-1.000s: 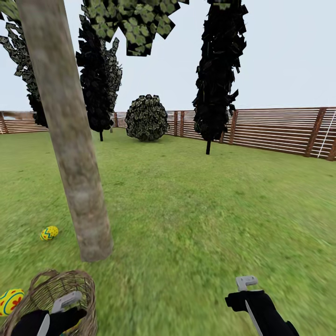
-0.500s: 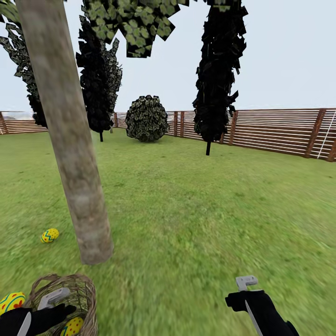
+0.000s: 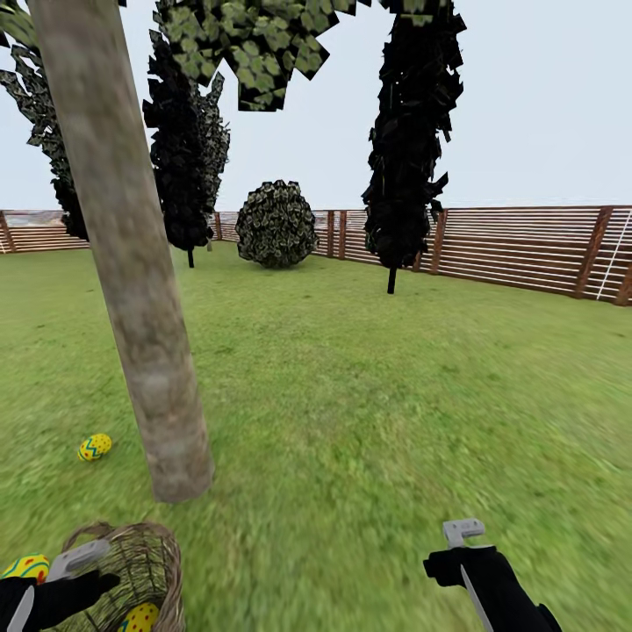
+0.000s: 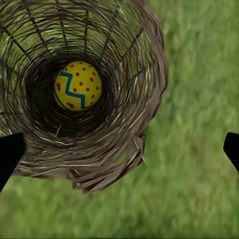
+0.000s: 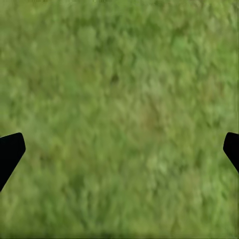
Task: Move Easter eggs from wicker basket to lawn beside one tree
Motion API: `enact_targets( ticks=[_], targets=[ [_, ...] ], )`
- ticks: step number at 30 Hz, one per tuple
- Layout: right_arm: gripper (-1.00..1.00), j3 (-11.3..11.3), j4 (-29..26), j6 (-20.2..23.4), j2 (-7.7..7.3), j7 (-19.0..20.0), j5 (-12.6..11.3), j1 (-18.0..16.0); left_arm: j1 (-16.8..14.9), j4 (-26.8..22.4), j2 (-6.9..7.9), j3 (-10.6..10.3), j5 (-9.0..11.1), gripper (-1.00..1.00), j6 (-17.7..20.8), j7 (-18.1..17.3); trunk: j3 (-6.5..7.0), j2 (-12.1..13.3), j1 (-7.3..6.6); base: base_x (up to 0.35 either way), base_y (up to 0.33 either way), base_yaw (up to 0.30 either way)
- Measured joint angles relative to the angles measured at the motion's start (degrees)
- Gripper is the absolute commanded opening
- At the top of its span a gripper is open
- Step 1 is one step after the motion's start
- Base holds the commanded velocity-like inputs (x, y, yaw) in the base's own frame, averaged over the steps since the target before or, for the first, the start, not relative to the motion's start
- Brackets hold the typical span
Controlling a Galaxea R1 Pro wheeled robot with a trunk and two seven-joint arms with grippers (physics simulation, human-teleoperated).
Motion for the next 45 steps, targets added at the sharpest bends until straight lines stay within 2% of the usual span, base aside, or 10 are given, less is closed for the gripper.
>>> enact_targets(
  ticks=[2, 16, 29, 36, 45],
  targets=[
    [1.00, 0.01, 0.00, -0.04, 0.00, -0.03, 0.01, 0.03, 0.00, 0.03, -0.01, -0.04, 0.01, 1.00, 0.00, 0.00, 0.36, 0.80, -0.44, 0.000, 0.000, 0.000],
    [1.00, -0.04, 0.00, -0.06, -0.04, -0.05, -0.01, 0.01, 0.00, -0.03, 0.50, 0.05, -0.07, 1.00, 0.08, 0.20, 0.36, 0.82, -0.45, 0.003, 0.000, 0.000],
    [1.00, -0.02, 0.00, -0.06, -0.04, -0.01, 0.04, 0.01, 0.00, 0.20, 0.31, -0.26, -0.06, 1.00, 0.09, 0.27, 0.37, 0.81, -0.48, 0.294, 0.042, 0.000],
    [1.00, 0.04, 0.00, -0.06, 0.00, -0.05, 0.14, 0.00, 0.00, 0.37, 0.62, -0.03, -0.01, 1.00, 0.17, 0.26, 0.36, 0.82, -0.45, 0.044, 0.007, 0.000],
    [1.00, 0.06, 0.02, -0.10, -0.01, -0.05, 0.18, 0.00, 0.00, 0.35, 0.96, 0.04, 0.00, 1.00, 0.15, 0.28, 0.36, 0.82, -0.44, -0.055, 0.252, 0.000]
  ],
)
